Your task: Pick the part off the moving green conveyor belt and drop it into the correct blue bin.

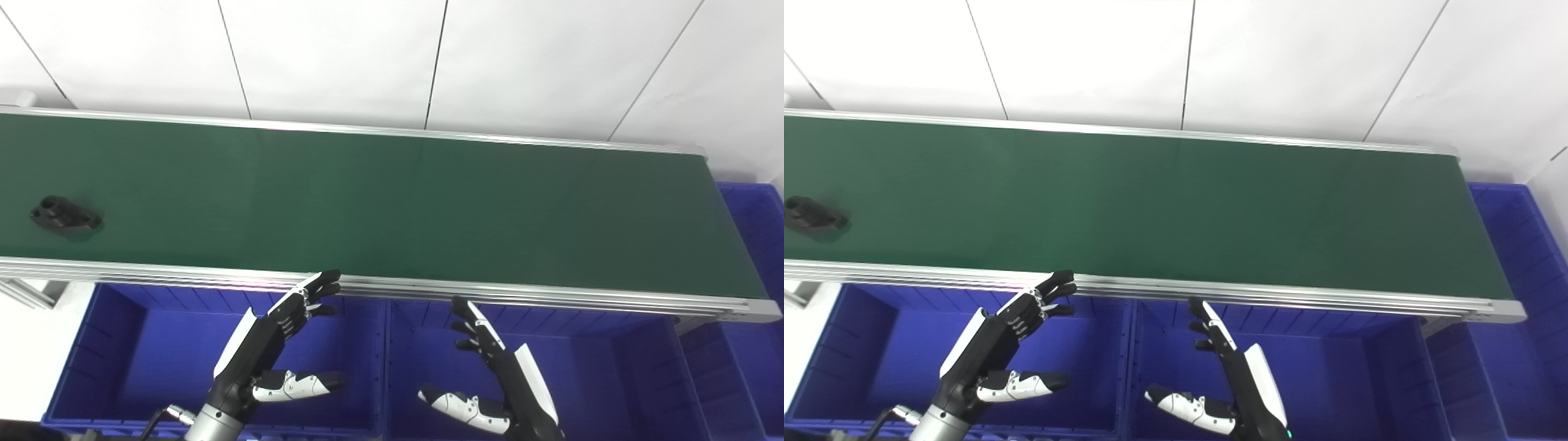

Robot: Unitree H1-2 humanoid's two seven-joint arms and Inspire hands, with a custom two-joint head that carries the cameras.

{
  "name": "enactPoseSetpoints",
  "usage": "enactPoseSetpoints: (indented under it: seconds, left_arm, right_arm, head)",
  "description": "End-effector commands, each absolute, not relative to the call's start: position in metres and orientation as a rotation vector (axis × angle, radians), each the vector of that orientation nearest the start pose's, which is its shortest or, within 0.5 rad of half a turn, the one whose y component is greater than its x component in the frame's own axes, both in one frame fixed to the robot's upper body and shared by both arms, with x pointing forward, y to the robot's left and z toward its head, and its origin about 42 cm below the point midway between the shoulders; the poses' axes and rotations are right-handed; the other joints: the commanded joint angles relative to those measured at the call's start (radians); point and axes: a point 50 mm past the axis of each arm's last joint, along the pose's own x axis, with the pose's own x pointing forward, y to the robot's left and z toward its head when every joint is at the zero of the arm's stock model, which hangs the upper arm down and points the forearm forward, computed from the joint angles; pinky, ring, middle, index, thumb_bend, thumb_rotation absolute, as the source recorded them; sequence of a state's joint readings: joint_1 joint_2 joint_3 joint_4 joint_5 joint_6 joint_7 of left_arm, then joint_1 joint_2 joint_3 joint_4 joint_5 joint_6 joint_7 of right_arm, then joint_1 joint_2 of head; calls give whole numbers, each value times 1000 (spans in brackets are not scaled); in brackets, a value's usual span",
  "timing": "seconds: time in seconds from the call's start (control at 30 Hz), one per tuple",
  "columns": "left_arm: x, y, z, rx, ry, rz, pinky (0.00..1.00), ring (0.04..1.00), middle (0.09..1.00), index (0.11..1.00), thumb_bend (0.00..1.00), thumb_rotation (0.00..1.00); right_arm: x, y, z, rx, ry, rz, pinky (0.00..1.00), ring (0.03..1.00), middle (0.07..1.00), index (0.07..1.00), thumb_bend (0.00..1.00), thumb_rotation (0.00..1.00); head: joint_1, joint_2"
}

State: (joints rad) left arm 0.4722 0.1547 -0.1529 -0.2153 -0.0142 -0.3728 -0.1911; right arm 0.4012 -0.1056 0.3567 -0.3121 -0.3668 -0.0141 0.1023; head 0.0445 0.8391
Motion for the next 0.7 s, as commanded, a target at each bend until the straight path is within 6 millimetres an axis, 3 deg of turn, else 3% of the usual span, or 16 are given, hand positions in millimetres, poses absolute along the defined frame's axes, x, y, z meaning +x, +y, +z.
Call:
enactPoseSetpoints:
  seconds: [0.0,0.17,0.4,0.67]
  left_arm:
    - [122,223,93,102,-143,-301,779,887,921,886,678,361]
    - [121,222,93,119,-126,-320,774,887,928,892,674,366]
    - [120,222,94,170,-73,-365,795,908,953,914,702,450]
    - [119,223,96,233,-26,-410,895,958,974,936,711,465]
  right_arm:
    - [143,-155,102,-330,3,370,799,893,938,960,827,467]
    - [144,-156,101,-323,7,359,802,894,941,962,816,460]
    - [144,-155,100,-324,3,354,791,886,937,959,812,465]
    - [144,-156,99,-327,-6,357,788,886,939,963,796,480]
  head:
    - [8,-8]
    - [19,-16]
    - [34,-30]
    - [53,-48]
